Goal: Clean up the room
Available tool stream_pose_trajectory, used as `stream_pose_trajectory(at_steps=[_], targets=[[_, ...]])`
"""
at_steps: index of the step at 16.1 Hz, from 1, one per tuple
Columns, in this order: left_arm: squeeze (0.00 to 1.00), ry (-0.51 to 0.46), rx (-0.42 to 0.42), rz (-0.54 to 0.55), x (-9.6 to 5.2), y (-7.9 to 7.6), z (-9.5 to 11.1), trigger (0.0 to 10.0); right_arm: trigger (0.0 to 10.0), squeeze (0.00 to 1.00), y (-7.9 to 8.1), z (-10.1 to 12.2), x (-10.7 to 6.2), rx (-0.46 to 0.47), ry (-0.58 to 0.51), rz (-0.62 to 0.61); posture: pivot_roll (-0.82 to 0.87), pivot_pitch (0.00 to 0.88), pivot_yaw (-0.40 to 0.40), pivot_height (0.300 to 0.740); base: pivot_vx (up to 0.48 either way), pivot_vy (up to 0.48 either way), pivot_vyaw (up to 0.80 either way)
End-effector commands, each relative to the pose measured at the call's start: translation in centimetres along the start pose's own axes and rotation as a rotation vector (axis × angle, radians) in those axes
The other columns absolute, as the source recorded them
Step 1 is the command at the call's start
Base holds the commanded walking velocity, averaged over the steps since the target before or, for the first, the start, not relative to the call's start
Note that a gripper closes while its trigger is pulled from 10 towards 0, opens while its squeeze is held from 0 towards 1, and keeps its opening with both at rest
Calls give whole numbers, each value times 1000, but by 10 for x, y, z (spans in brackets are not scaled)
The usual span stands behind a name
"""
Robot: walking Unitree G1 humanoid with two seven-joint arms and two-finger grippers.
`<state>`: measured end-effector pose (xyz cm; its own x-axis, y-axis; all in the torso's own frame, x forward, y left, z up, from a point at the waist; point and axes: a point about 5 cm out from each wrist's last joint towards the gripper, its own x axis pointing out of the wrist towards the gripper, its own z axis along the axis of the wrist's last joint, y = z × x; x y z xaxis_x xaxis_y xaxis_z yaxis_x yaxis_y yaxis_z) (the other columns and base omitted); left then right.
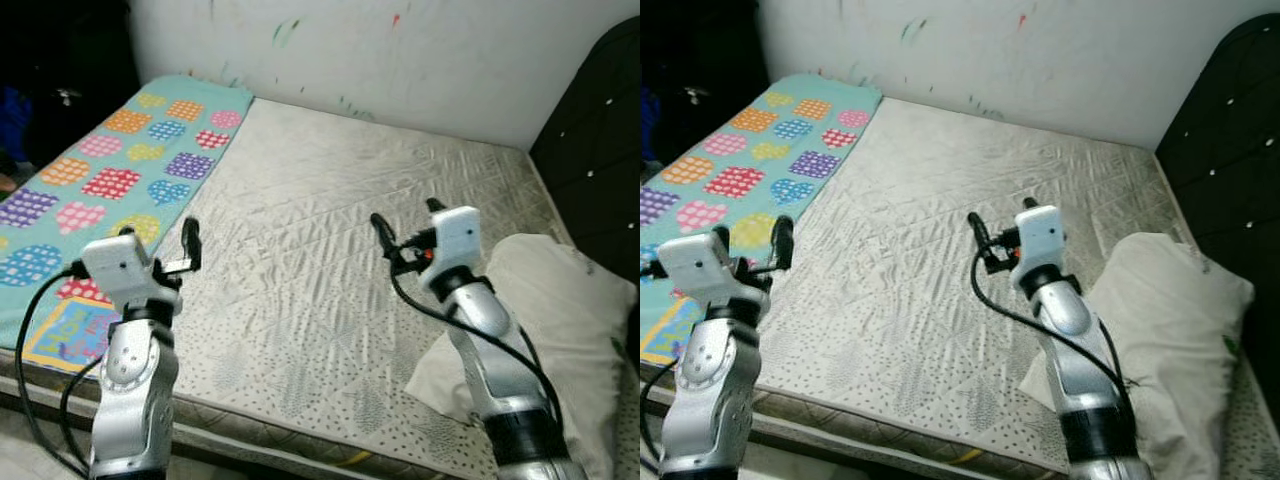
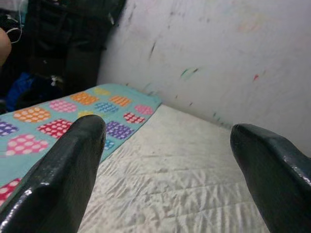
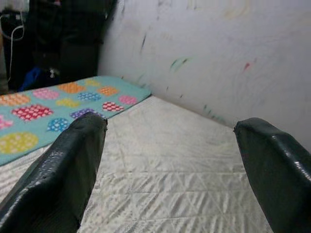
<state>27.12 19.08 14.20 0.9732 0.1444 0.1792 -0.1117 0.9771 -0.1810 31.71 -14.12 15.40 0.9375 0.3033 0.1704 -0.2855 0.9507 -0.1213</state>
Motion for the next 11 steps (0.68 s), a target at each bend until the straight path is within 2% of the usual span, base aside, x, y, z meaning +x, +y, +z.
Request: stream_pose_trajectory(at_steps=[1, 4, 6, 11], targets=[[0, 7, 4, -22, -2, -1, 2, 10000, 10000, 0, -13, 1, -7, 2, 6, -60, -28, 0, -63, 740, 0, 0, 0], [0, 36, 14, -47, -7, -2, -1, 10000, 10000, 0, -19, -4, -19, 12, 30, -114, -40, 0, -48, 740, 0, 0, 0], [0, 48, 15, -56, -11, -2, 1, 10000, 10000, 0, -14, -4, -28, 18, 51, -107, -32, 0, -55, 740, 0, 0, 0], [0, 82, -4, -70, -19, -7, 0, 10000, 10000, 0, -17, -4, -30, 16, 73, -136, -33, 0, -62, 740, 0, -50, 0]])
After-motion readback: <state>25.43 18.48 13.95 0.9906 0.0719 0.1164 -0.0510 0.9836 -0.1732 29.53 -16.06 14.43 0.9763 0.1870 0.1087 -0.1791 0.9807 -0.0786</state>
